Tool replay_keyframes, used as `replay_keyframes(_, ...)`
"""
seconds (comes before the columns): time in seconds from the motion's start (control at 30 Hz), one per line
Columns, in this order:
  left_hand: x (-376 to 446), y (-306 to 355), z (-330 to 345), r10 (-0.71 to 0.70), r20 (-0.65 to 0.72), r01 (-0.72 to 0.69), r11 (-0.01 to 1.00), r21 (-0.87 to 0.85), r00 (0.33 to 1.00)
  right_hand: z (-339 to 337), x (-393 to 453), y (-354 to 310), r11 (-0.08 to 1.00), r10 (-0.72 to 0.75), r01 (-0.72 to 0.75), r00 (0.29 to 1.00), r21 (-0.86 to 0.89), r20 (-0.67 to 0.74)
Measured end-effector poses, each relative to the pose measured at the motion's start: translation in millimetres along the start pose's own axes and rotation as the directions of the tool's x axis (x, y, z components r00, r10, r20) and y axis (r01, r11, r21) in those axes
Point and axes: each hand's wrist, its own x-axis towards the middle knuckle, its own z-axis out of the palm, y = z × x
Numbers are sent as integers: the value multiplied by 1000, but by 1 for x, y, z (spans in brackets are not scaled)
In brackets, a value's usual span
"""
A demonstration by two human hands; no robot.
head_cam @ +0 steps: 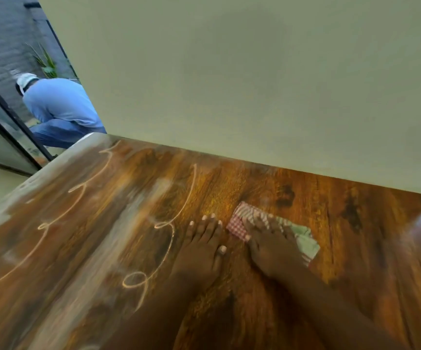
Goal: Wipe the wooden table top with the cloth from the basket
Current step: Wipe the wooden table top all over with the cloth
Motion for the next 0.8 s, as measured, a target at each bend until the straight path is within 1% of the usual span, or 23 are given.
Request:
replay_keyframes(0.03,1,-2,1,0,15,1,1000,-21,1000,-4,20,6,999,38,-38,999,5,1)
replay_keyframes(0.1,2,-4,4,-19,38,21,999,-45,999,-14,54,14,995,95,-95,994,-6,45)
replay_keyframes(0.17,3,-4,4,-32,35,34,998,-50,999,-18,67,13,994,112,-111,991,-20,73)
replay_keyframes(0.2,3,-4,4,-32,35,33,998,-48,999,-18,64,11,994,103,-102,993,-30,58)
replay_keyframes(0.27,4,-3,4,-20,36,22,999,-40,999,-9,40,2,998,32,-31,999,-55,11)
replay_keyframes(0.33,4,-5,6,-8,33,10,999,-38,999,4,4,-5,996,-79,78,997,-43,-11)
replay_keyframes(0.4,7,-6,9,3,32,-1,999,-35,999,8,-19,-3,986,-162,163,986,-36,32)
replay_keyframes(0.47,9,-6,13,-10,36,12,999,-42,999,4,-16,6,979,-197,199,978,-31,64)
replay_keyframes(0.57,19,-7,7,-32,20,32,999,-13,999,-4,18,18,983,-177,178,984,-44,31)
replay_keyframes(0.63,31,-5,0,-36,-18,36,999,-16,999,-9,48,26,989,-129,130,991,-65,15)
replay_keyframes(0.7,41,-3,-1,-75,-39,75,997,-19,996,-13,75,32,993,-91,92,996,-77,13)
replay_keyframes(0.8,50,-5,9,-136,-42,134,989,-57,990,-16,109,40,993,-73,76,997,-87,33)
